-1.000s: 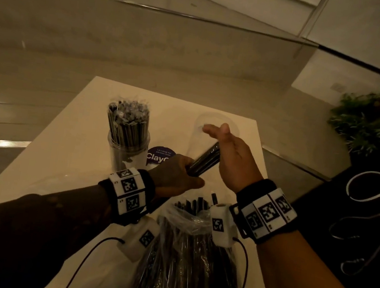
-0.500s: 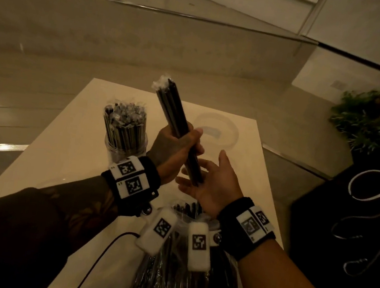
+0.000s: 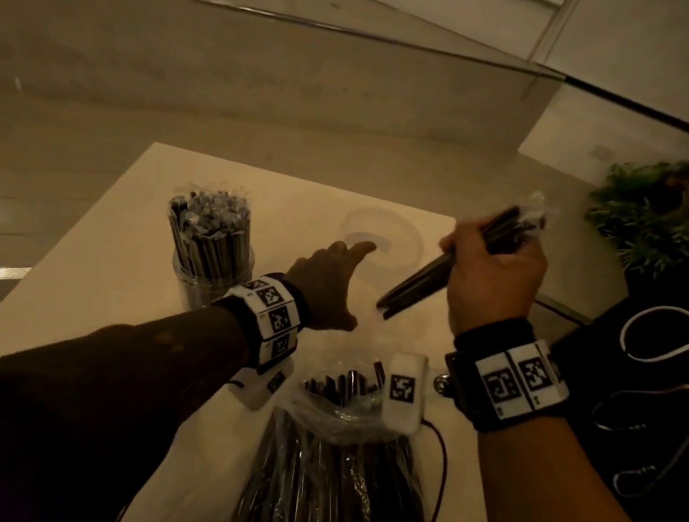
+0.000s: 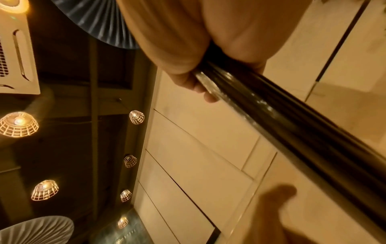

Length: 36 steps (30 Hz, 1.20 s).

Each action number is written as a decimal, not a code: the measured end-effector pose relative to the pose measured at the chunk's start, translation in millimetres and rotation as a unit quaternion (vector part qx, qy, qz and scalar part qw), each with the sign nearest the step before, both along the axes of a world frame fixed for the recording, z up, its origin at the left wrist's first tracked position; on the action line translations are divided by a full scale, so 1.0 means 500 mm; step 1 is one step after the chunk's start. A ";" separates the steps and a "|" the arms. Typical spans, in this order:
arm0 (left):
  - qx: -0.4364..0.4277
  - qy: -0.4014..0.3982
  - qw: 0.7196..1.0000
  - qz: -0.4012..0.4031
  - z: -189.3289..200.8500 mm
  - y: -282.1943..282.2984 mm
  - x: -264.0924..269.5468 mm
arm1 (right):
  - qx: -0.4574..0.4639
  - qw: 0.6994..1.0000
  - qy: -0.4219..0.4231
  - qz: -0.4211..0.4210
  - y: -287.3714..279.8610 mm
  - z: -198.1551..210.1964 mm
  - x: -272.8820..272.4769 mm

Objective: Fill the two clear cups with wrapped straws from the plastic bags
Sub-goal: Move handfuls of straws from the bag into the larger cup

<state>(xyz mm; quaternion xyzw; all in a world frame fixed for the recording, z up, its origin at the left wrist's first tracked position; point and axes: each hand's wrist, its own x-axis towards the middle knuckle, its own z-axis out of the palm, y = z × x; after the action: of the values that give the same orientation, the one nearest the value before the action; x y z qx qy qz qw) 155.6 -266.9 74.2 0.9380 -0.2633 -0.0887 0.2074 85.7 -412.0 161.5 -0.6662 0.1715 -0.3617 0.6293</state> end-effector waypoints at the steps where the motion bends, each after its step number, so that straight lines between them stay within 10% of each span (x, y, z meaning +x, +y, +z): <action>1: 0.026 0.004 1.000 0.017 -0.008 -0.007 0.012 | -0.004 1.000 -0.019 -0.013 -0.004 0.014 0.005; 8: -0.026 -0.076 0.996 0.040 -0.042 -0.013 0.016 | 0.000 0.999 -0.043 -0.032 0.030 0.002 0.085; 18: -0.043 -0.098 0.994 0.036 -0.054 0.001 -0.009 | -0.124 0.958 0.236 0.103 0.063 -0.138 0.136; 26: -0.149 -0.049 0.986 0.057 -0.063 0.035 -0.048 | -0.199 0.963 0.167 0.075 0.026 -0.108 0.029; 32: -0.213 -0.057 0.974 0.057 -0.124 0.096 -0.116 | -0.318 0.834 0.391 0.226 0.023 -0.251 -0.066; 36: -0.157 -0.058 0.985 0.045 -0.114 0.085 -0.099 | -0.332 0.820 0.414 0.215 0.039 -0.271 -0.065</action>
<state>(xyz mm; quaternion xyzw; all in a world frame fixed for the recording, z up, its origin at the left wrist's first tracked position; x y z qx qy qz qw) 106.0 -224.5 17.4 0.9081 -0.2436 0.0179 0.3400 53.4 -392.8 26.2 -0.9418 0.1376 0.0581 0.3013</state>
